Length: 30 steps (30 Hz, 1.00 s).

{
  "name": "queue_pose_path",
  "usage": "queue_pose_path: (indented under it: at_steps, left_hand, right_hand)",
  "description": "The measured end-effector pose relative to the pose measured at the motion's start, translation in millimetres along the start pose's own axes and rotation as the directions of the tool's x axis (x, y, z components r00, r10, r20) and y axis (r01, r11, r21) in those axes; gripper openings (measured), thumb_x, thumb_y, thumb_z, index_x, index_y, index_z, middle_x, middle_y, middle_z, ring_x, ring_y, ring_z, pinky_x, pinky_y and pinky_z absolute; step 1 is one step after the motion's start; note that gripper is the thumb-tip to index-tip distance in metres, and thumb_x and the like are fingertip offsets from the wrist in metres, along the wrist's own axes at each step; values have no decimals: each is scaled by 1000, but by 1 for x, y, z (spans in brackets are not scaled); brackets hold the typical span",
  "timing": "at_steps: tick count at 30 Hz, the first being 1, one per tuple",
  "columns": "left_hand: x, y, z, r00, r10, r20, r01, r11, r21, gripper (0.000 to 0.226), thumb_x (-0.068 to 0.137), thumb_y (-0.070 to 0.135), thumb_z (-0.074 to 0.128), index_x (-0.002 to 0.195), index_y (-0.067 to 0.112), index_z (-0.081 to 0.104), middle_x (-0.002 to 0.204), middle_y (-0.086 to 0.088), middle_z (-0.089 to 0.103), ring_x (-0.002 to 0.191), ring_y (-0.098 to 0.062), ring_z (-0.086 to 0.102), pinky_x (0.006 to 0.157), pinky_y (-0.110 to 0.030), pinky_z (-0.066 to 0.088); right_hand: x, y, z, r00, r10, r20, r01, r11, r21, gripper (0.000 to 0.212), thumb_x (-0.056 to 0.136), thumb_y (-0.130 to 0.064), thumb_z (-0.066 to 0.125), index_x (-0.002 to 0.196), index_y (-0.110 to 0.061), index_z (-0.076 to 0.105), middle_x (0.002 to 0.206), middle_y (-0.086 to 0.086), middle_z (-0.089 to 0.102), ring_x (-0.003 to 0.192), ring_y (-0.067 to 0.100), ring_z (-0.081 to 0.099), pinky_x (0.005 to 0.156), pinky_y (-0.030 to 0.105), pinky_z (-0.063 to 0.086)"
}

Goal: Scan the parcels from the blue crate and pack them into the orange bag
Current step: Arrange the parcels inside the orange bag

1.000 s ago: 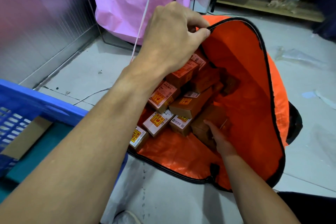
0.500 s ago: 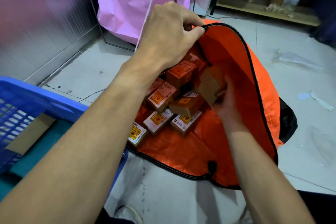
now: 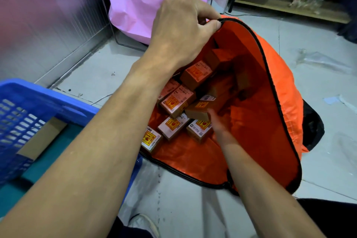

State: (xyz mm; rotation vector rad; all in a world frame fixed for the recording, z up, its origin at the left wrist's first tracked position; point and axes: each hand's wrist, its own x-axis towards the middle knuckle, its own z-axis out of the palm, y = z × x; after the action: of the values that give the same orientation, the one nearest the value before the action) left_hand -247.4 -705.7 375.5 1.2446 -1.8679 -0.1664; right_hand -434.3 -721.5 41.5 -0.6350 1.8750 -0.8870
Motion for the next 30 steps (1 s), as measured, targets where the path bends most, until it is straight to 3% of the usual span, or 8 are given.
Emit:
queue_pose_path:
  at_steps: [2, 6, 10, 13, 17, 21, 26, 30]
  left_hand:
    - [0, 0, 1, 1000, 1, 0, -1, 1000, -5, 18, 90, 35, 71, 101, 29, 83, 79, 24, 63, 77, 1, 62, 75, -16, 47]
    - [1, -2, 1, 1000, -4, 0, 4, 1000, -9, 17, 90, 36, 70, 100, 31, 84, 76, 27, 61, 71, 3, 58, 72, -15, 45]
    - [2, -4, 1, 1000, -3, -10, 3, 1000, -9, 19, 91, 36, 70, 103, 31, 83, 81, 23, 64, 74, 4, 59, 72, -10, 44]
    - [2, -4, 1, 1000, 1, -6, -1, 1000, -25, 17, 91, 35, 71, 102, 31, 83, 78, 25, 63, 72, 4, 59, 72, -13, 44]
    - [3, -7, 0, 1000, -13, 14, 13, 999, -30, 16, 91, 33, 72, 102, 30, 83, 77, 31, 60, 70, 9, 58, 73, -13, 46]
    - [2, -9, -1, 998, -19, 55, 21, 999, -41, 17, 91, 32, 73, 102, 27, 83, 77, 32, 58, 70, 12, 57, 75, -14, 47]
    - [1, -5, -1, 998, -36, 51, 38, 999, -38, 17, 91, 33, 74, 104, 27, 83, 80, 31, 58, 71, 10, 57, 75, -14, 47]
    - [-1, 0, -1, 997, -44, 65, 46, 999, -26, 16, 91, 32, 75, 104, 27, 83, 78, 33, 57, 71, 8, 58, 77, -17, 49]
  right_hand:
    - [-11, 21, 12, 996, 27, 88, -34, 996, 79, 77, 71, -63, 80, 132, -21, 58, 128, -1, 65, 122, 26, 61, 105, 51, 50]
    - [-14, 27, 24, 995, 51, 85, -69, 973, 219, 110, 39, -90, 77, 131, -34, 58, 124, -3, 69, 116, 23, 64, 99, 49, 52]
    - [-13, -7, 28, 976, 150, 157, -174, 972, 156, 80, 86, -68, 66, 140, -12, 50, 128, 15, 67, 107, 31, 71, 54, 28, 49]
    - [-9, -28, 23, 979, 140, 147, -157, 982, 108, 63, 97, -55, 59, 131, -3, 53, 111, 17, 72, 87, 24, 74, 52, 29, 49]
    - [-8, -61, 7, 992, 75, 98, -89, 985, 147, 42, 100, -48, 57, 95, -6, 55, 84, 9, 67, 59, 12, 60, 51, 21, 51]
    - [5, -112, -15, 996, -56, 67, 47, 992, 118, 47, 101, -53, 51, 112, -9, 66, 74, 1, 66, 46, 8, 55, 37, 14, 39]
    - [6, -139, -41, 996, -78, 36, 71, 983, 168, 43, 97, -57, 55, 112, -17, 66, 79, 2, 66, 57, 14, 59, 58, 26, 48]
    - [0, -93, -41, 990, -40, 134, 24, 993, 118, 48, 103, -48, 52, 140, -17, 55, 121, 3, 64, 100, 24, 67, 95, 39, 53]
